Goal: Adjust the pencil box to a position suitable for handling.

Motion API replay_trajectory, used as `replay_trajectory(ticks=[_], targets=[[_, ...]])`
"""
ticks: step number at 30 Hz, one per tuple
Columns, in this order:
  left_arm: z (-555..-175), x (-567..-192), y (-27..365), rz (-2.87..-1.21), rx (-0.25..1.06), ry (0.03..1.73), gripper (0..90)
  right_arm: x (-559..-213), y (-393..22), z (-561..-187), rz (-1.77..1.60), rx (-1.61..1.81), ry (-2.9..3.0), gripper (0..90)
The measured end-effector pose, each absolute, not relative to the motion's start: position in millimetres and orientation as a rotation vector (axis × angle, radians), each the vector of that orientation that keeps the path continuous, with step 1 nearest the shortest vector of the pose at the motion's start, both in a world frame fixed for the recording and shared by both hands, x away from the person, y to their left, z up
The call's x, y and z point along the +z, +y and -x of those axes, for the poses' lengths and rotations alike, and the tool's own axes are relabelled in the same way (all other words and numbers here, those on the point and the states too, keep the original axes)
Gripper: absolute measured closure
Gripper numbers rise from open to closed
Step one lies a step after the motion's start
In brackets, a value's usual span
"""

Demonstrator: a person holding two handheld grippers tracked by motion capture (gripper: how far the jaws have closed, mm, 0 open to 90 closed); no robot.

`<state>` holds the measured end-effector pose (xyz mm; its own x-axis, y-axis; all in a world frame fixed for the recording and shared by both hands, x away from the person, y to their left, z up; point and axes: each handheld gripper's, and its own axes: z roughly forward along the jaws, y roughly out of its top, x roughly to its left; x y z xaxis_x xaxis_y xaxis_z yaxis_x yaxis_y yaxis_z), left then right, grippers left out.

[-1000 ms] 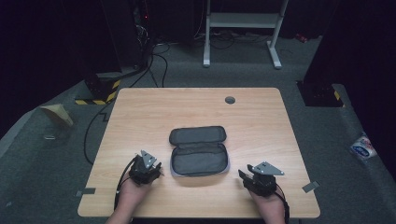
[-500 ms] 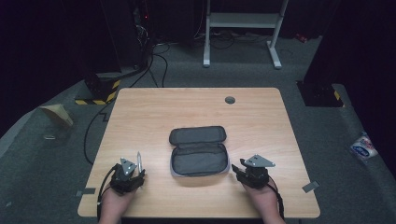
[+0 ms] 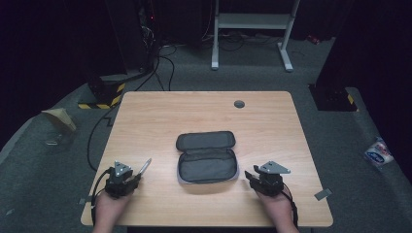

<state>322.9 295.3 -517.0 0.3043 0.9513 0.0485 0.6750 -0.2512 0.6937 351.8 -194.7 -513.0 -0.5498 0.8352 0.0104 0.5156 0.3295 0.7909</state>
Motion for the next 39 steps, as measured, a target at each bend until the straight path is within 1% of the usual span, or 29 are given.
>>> replay_trajectory(ticks=[5, 7, 10, 14, 22, 35, 39], targets=[[-328.4, -517.2, 292.3, -2.022, 0.601, 1.397, 70.2, -513.6, -203.7, -348.4, -1.229, 1.088, 2.182, 54.1], [-330.0, -517.7, 292.6, -2.013, 0.581, 1.388, 74.2, -514.3, -206.8, -347.7, -1.234, 1.087, 2.179, 54.1], [-331.2, -518.0, 295.5, -1.993, 0.551, 1.395, 77.9, -515.9, -210.7, -347.1, -1.257, 1.082, 2.179, 54.0], [-331.6, -519.3, 299.7, -1.977, 0.525, 1.376, 78.7, -517.9, -213.4, -347.7, -1.266, 1.063, 2.182, 53.8], [-331.8, -520.0, 297.9, -1.978, 0.544, 1.350, 79.1, -520.5, -213.2, -349.5, -1.285, 1.015, 2.201, 52.4], [-327.6, -510.6, 302.5, -1.840, 0.556, 1.306, 79.1, -522.6, -209.5, -350.3, -1.281, 0.980, 2.214, 49.5], [-326.5, -504.6, 301.4, -1.817, 0.581, 1.290, 79.1, -522.8, -207.8, -349.8, -1.266, 0.970, 2.223, 47.4]])
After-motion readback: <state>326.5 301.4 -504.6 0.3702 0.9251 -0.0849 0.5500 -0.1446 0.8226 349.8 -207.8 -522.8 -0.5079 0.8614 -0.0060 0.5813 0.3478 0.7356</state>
